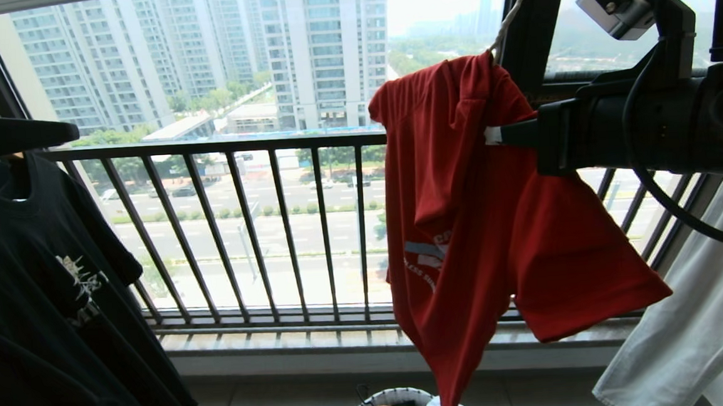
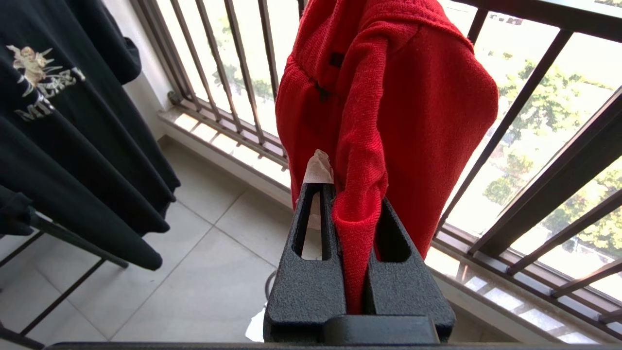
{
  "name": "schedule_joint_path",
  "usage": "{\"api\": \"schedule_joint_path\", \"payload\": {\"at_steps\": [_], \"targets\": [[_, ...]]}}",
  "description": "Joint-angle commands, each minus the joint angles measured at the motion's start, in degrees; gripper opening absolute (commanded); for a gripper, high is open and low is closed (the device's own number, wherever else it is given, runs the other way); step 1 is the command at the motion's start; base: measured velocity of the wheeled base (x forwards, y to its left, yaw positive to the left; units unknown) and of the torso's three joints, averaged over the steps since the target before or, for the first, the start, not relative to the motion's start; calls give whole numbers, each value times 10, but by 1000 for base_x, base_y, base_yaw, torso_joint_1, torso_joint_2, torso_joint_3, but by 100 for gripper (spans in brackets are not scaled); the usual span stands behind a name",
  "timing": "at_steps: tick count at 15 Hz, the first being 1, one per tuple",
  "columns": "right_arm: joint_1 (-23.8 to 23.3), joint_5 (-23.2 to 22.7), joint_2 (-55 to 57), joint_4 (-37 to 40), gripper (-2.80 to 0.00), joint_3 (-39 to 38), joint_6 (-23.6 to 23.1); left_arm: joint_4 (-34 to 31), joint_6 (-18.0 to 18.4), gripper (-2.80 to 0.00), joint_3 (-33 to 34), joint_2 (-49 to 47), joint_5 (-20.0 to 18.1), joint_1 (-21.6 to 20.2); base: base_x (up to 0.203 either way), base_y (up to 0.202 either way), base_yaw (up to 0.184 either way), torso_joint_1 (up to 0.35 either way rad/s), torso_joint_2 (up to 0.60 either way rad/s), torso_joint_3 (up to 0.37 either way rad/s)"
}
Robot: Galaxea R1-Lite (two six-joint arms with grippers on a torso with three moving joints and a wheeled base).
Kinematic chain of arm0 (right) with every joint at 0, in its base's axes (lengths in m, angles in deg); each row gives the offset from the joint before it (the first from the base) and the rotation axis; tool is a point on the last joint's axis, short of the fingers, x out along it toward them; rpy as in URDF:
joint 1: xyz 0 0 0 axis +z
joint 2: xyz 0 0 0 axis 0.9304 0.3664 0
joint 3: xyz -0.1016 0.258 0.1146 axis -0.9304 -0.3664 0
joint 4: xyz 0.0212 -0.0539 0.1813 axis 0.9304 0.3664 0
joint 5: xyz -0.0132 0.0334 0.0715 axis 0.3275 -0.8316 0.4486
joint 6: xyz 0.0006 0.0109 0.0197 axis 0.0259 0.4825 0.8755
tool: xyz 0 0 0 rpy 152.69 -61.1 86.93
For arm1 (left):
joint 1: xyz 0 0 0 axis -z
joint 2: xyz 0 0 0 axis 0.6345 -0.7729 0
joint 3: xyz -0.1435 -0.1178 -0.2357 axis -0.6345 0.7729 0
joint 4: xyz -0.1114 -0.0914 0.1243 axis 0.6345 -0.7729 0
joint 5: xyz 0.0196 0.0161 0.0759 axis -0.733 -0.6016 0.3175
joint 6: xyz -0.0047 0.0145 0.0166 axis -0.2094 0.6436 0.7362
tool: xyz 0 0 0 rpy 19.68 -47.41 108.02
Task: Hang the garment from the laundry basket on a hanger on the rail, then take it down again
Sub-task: Hang the clothes rack on the clothesline
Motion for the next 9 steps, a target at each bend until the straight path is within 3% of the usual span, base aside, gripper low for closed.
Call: {"api": "schedule_joint_path", "payload": {"at_steps": [1,8,9], "targets": [[1,-1,7,4,-280,-3,-1,-1,-2,-280,0,1,-1,0,0,0,0,0,0,0],[4,-2,-1,1,-280,-25,-16,0,-1,-280,0,1,0,0,0,0,0,0,0,0],[4,-2,-4,1,-141,-25,-16,-1,-1,-280,0,1,-1,0,0,0,0,0,0,0]]}}
